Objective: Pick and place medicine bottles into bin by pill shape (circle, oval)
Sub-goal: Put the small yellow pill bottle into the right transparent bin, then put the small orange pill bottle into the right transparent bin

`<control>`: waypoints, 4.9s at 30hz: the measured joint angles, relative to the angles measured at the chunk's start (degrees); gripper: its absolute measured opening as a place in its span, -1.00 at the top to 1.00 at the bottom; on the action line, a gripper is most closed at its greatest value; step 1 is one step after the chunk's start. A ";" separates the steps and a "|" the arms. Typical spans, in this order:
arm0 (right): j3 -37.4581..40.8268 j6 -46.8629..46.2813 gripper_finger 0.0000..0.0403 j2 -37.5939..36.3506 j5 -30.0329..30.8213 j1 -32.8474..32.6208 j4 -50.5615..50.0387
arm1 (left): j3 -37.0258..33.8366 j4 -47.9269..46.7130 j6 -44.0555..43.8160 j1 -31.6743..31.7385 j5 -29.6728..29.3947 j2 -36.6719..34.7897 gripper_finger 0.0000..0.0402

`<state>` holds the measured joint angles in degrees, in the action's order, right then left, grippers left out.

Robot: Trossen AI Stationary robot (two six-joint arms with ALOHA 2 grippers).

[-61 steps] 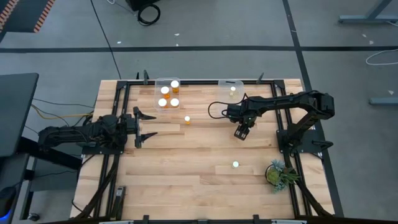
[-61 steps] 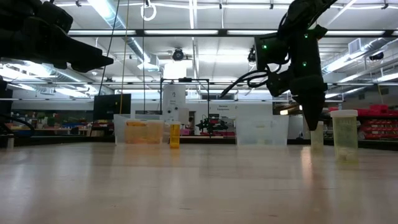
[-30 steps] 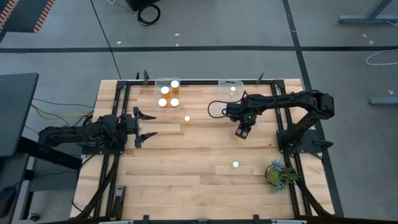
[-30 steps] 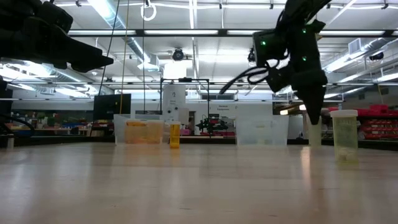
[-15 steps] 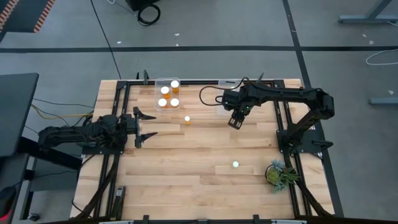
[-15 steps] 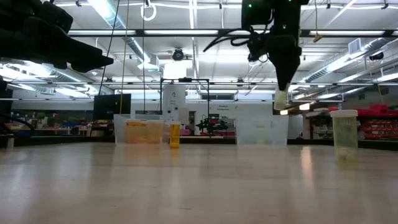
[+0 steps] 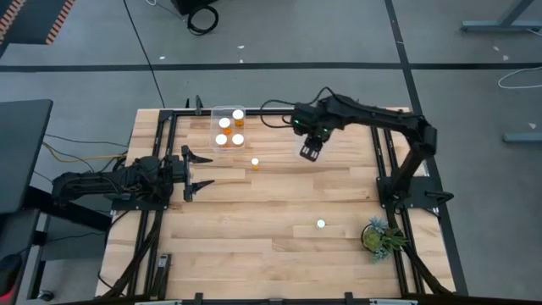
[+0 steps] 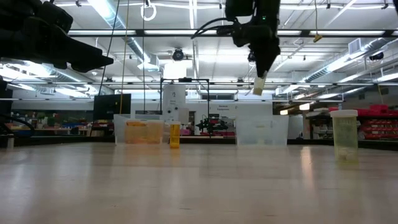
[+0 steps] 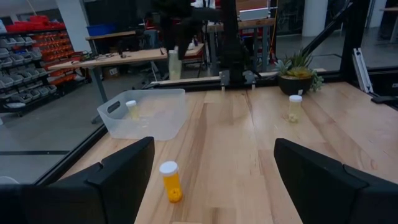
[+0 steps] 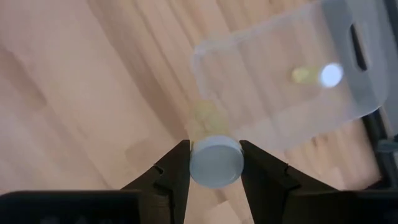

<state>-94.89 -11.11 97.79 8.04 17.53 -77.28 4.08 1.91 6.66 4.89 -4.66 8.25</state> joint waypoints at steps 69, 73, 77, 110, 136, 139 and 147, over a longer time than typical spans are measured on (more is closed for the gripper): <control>-0.42 6.18 0.22 21.03 -2.76 13.42 1.82 | 0.00 -0.01 0.00 0.02 0.00 -0.01 -0.70; -0.42 6.18 0.21 21.03 -2.76 13.43 1.82 | 0.00 0.00 0.00 0.02 0.00 -0.02 -0.70; -0.42 6.18 0.21 21.03 -2.71 13.43 1.82 | 0.00 0.00 0.00 0.01 0.00 -0.01 -0.70; -0.45 7.71 -0.25 21.03 -2.10 13.33 2.30 | 0.00 -0.02 0.01 0.00 0.00 -0.01 -0.70; -12.59 9.42 -0.28 21.01 3.73 5.94 2.50 | 0.00 -0.02 0.02 0.02 0.00 0.00 -0.70; -13.19 9.40 -0.27 21.01 3.73 4.76 3.20 | 0.00 -0.01 0.01 0.01 0.00 0.00 -0.70; -13.27 11.33 -0.27 21.01 3.74 0.63 7.91 | 0.00 -0.01 0.02 0.00 0.01 -0.01 -0.70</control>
<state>-108.16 0.22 118.80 11.78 18.16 -69.37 4.08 1.91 6.68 4.89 -4.65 8.25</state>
